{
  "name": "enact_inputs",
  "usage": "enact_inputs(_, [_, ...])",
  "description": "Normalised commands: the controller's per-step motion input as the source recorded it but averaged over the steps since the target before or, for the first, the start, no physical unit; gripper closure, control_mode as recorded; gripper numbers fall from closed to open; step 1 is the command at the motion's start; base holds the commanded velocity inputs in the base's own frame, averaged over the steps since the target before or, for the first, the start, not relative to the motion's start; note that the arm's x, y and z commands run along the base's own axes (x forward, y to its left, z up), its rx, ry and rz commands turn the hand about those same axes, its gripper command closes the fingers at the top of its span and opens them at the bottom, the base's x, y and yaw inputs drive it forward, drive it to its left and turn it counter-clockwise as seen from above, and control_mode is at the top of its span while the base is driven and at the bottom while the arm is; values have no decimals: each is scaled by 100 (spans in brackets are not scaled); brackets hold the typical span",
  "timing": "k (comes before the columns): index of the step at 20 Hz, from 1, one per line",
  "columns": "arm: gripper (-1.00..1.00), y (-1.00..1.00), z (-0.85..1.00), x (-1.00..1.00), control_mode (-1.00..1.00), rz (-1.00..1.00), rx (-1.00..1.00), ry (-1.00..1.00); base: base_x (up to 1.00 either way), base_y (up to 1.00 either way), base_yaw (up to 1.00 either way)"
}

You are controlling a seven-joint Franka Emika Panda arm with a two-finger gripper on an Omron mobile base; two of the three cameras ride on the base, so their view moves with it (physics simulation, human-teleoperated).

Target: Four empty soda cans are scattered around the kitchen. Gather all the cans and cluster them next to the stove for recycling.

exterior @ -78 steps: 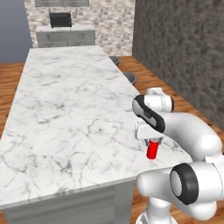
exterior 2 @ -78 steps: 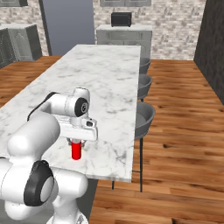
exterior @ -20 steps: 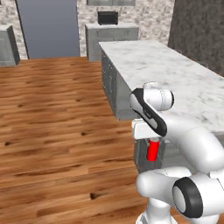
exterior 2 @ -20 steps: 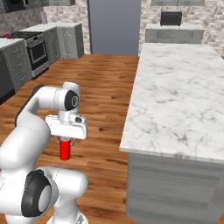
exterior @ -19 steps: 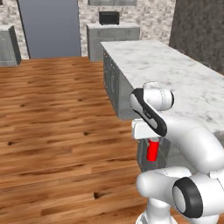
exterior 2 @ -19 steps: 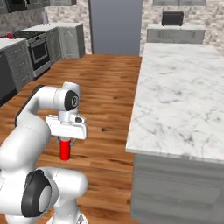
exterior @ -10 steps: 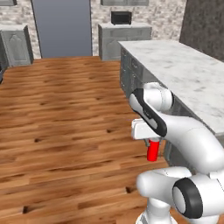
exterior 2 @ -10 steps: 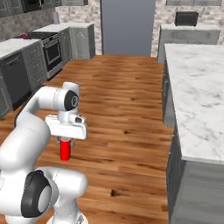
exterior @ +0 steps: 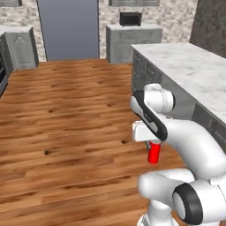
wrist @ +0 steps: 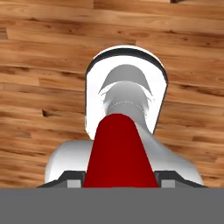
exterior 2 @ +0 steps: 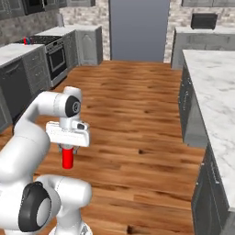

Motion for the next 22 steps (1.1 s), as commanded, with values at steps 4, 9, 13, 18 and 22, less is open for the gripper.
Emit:
enact_inputs(4, [100,0,0,0,100,0,0,0,100,7,0])
enact_inputs(9, [100,0,0,0,100,0,0,0,93,30,0])
enact_inputs(13, [100,0,0,0,100,0,0,0,100,38,0])
enact_inputs(18, [100,0,0,0,100,0,0,0,100,51,0])
enact_inputs(22, [100,0,0,0,100,0,0,0,94,58,3])
